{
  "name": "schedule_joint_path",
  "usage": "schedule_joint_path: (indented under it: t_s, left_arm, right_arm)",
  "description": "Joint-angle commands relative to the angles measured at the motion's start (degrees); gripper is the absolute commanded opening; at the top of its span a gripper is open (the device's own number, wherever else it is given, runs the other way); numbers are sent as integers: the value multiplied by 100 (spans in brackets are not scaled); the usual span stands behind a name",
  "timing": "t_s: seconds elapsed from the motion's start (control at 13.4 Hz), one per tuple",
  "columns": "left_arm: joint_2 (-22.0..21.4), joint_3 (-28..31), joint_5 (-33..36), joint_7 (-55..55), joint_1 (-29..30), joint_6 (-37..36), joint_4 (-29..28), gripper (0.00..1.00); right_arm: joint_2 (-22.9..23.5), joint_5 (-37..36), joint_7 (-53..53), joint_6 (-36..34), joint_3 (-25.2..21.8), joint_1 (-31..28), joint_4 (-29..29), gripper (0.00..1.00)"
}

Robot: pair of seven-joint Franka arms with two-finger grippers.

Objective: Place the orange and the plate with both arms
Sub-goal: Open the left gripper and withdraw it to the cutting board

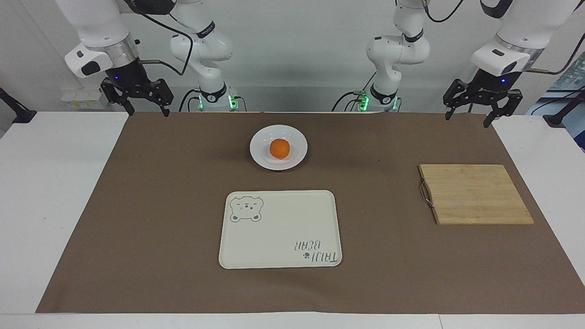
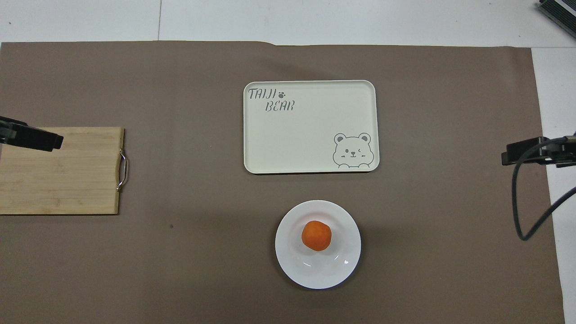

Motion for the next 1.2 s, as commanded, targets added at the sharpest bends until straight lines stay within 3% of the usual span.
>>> schedule_joint_path:
  t_s: [0.0, 0.3, 0.45, 0.75, 1.12]
  left_arm:
    - [473, -52, 148, 82, 101, -375, 658, 100]
    - [465, -78, 148, 56, 92, -235, 571, 100]
    - [264, -70, 140, 47, 92, -112, -15, 100]
    - [-536, -70, 131, -15, 109, 467, -1352, 100]
    - [-546, -78, 139, -6, 83, 451, -1372, 100]
  right_arm:
    - [-134, 7, 61, 25, 37, -82, -159, 100]
    - [-134, 15, 78, 52, 46, -82, -159, 100]
    - [-142, 120, 87, 60, 46, -82, -176, 100]
    - [-134, 637, 35, 95, 37, -99, -474, 100]
    - [-107, 1376, -27, 788, 37, -73, -1089, 100]
